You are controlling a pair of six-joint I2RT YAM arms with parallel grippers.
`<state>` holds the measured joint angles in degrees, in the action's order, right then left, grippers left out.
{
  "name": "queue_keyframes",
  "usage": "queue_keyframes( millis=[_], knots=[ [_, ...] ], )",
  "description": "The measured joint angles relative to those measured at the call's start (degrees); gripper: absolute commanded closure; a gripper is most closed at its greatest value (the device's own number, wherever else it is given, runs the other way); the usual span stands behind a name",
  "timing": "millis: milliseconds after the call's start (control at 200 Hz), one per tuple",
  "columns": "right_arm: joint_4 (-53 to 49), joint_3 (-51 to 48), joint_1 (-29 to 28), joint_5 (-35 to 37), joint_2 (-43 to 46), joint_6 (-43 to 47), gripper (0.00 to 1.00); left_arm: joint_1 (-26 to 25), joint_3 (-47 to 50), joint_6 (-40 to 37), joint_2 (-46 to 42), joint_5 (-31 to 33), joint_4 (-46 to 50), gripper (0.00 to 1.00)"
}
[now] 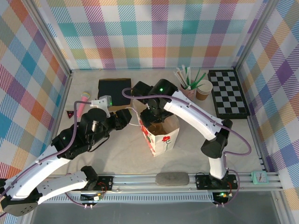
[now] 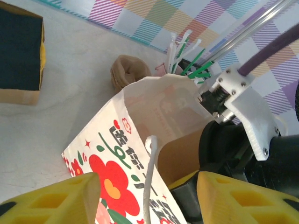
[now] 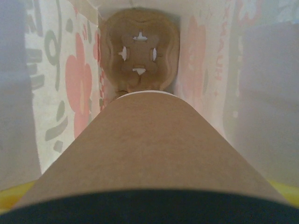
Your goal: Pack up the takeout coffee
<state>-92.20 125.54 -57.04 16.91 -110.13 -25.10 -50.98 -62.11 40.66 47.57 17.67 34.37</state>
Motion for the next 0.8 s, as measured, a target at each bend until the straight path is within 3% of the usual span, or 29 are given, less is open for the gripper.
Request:
queue_keyframes(
  millis=[615,710,800],
  knots=[
    [1.5,-6.9,-1.9,-1.7,1.7,-4.0,0.53,0.0,0.0,-0.9,2.5,0.0,-0.5,0.78],
    [2.7,-9.6,-1.9,-2.0,3.2,-5.0,0.53,0.0,0.0,-0.7,2.4,-0.1,-0.5,0.76],
    [3.8,-11.2,-1.9,-2.3,4.2,-5.8,0.53,0.0,0.0,-0.6,2.1,0.0,-0.4,0.59]
  ],
)
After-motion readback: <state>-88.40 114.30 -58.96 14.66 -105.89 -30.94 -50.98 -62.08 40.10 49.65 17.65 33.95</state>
